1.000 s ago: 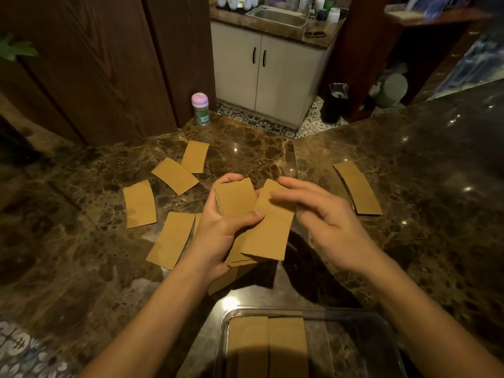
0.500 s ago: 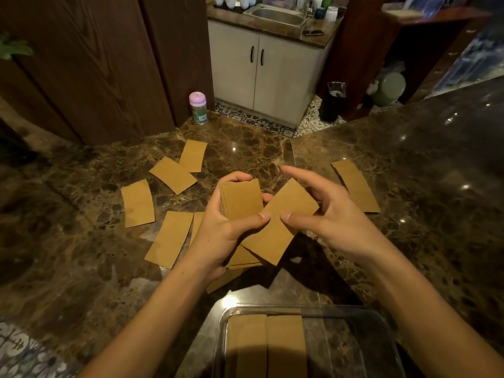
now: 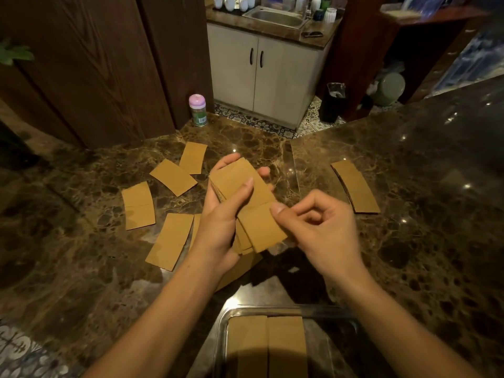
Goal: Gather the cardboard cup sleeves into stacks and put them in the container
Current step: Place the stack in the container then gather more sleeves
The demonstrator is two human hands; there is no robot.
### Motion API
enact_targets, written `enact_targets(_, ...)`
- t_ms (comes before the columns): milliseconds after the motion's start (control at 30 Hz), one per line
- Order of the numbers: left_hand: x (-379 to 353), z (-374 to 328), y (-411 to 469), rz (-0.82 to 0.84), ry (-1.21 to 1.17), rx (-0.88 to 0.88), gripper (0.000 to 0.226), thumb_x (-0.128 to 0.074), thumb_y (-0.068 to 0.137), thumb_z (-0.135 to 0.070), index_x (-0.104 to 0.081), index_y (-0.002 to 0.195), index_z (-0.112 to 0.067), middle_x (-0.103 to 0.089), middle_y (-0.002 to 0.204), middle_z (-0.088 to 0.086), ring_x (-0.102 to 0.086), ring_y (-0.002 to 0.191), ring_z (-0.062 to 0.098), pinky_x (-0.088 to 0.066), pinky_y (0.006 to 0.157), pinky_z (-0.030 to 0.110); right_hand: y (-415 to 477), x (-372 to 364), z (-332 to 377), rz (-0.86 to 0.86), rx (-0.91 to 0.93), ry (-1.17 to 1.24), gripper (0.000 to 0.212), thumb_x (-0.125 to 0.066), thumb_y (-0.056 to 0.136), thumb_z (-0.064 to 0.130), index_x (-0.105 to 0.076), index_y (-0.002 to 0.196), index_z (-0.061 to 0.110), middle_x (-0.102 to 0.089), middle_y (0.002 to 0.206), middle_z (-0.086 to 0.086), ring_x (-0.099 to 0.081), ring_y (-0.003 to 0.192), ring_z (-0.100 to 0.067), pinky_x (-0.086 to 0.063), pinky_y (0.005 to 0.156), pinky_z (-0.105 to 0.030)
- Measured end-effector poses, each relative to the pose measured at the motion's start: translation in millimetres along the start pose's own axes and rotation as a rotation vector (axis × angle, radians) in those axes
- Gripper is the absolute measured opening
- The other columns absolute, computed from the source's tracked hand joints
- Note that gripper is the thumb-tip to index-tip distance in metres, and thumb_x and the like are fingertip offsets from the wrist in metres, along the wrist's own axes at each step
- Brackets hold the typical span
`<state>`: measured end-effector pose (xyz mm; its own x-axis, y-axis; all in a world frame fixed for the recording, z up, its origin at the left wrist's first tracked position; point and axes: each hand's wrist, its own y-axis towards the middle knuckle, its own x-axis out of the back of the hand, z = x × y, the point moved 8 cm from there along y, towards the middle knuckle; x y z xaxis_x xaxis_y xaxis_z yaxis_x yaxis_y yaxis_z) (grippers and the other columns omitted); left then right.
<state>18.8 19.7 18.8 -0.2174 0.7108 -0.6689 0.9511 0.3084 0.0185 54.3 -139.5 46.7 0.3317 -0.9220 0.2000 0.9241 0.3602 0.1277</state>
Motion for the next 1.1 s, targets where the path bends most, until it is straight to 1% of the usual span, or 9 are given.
enact_targets(167, -4.5, 1.6, 0.1, -0.017, -0.067, 0.135, 0.035, -0.061, 0.097, -0.039, -0.057, 0.13, -0.029, -0.071, 0.107, 0.015, -0.071, 0.085, 0.026, -0.061, 0.07, 0.042, -10.5, -11.7, 30.0, 0.178, 0.403, -0.4, 0.035, -0.086, 0.078, 0.046, -0.076, 0.084, 0.013, -0.068, 0.078, 0.004, -0.063, 0.07, -0.012, -0.053, 0.063, -0.024)
enact_targets(300, -6.0, 15.5, -6.3, -0.025, 0.056, 0.31, 0.047, -0.052, 0.091, -0.067, -0.06, 0.115, -0.028, -0.071, 0.098, 0.009, -0.068, 0.075, 0.022, -0.057, 0.064, 0.038, -10.4, -17.7, 32.8, 0.366, 0.534, -0.577, 0.064, -0.089, 0.064, 0.062, -0.073, 0.106, 0.015, -0.057, 0.133, -0.007, -0.054, 0.123, -0.023, -0.045, 0.101, -0.021)
enact_targets(400, -22.7, 28.3, -14.6, 0.08, -0.017, 0.389, 0.049, -0.044, 0.095, -0.07, -0.063, 0.11, -0.026, -0.068, 0.101, 0.011, -0.065, 0.081, 0.025, -0.056, 0.064, 0.039, -7.5, -22.2, 29.3, 0.485, 0.514, -0.541, 0.063, -0.093, 0.066, 0.058, -0.068, 0.11, 0.021, -0.041, 0.156, -0.005, -0.043, 0.141, -0.023, -0.047, 0.107, -0.03)
enact_targets(500, -30.7, 30.6, -18.5, 0.134, -0.067, 0.402, 0.048, -0.037, 0.103, -0.063, -0.063, 0.122, -0.027, -0.067, 0.109, 0.012, -0.065, 0.084, 0.028, -0.057, 0.064, 0.042, -1.5, -16.3, 29.2, 0.483, 0.476, -0.501, 0.064, -0.095, 0.065, 0.055, -0.066, 0.11, 0.02, -0.035, 0.159, -0.002, -0.045, 0.14, -0.024, -0.056, 0.098, -0.044)
enact_targets(633, -34.1, 29.5, -21.9, 0.14, -0.009, 0.358, 0.038, -0.037, 0.106, -0.053, -0.06, 0.131, -0.036, -0.069, 0.105, 0.011, -0.066, 0.075, 0.028, -0.054, 0.061, 0.041, -7.9, -19.1, 29.8, 0.527, 0.459, -0.496, 0.072, -0.092, 0.062, 0.066, -0.057, 0.112, 0.027, -0.021, 0.164, 0.005, -0.054, 0.124, -0.021, -0.061, 0.081, -0.029)
enact_targets(733, -33.0, 29.5, -26.0, 0.092, -0.012, 0.341, 0.033, -0.038, 0.108, -0.048, -0.062, 0.124, -0.033, -0.071, 0.105, 0.009, -0.07, 0.079, 0.026, -0.057, 0.062, 0.04, -13.1, -22.6, 31.3, 0.532, 0.476, -0.576, 0.074, -0.089, 0.064, 0.066, -0.053, 0.116, 0.029, -0.024, 0.161, 0.001, -0.041, 0.138, -0.021, -0.059, 0.091, -0.034)
enact_targets(867, -36.0, 26.9, -35.1, 0.107, -0.001, 0.329, 0.036, -0.036, 0.111, -0.039, -0.058, 0.139, -0.032, -0.072, 0.123, 0.007, -0.07, 0.106, 0.027, -0.062, 0.079, 0.04, -14.0, -16.6, 37.6, 0.495, 0.473, -0.583, 0.074, -0.09, 0.061, 0.061, -0.052, 0.112, 0.022, -0.035, 0.15, -0.003, -0.046, 0.126, -0.019, -0.053, 0.095, -0.031)
enact_targets(1000, -42.8, 26.9, -47.8, 0.112, 0.025, 0.352, 0.028, -0.036, 0.11, -0.043, -0.059, 0.116, -0.028, -0.07, 0.097, 0.008, -0.068, 0.074, 0.026, -0.058, 0.058, 0.04, -28.1, -19.4, 35.8, 0.61, 0.438, -0.566, 0.072, -0.09, 0.064, 0.062, -0.045, 0.111, 0.031, -0.026, 0.16, 0.006, -0.042, 0.126, -0.007, -0.046, 0.085, -0.01)
enact_targets(1100, -48.2, 32.2, -58.7, 0.102, 0.026, 0.35, 0.032, -0.036, 0.109, -0.046, -0.059, 0.116, -0.025, -0.068, 0.097, 0.009, -0.069, 0.079, 0.022, -0.06, 0.064, 0.037, -40.0, -15.0, 38.8, 0.61, 0.481, -0.602, 0.072, -0.087, 0.063, 0.061, -0.045, 0.111, 0.029, -0.029, 0.158, 0.004, -0.038, 0.136, -0.011, -0.044, 0.098, -0.02)
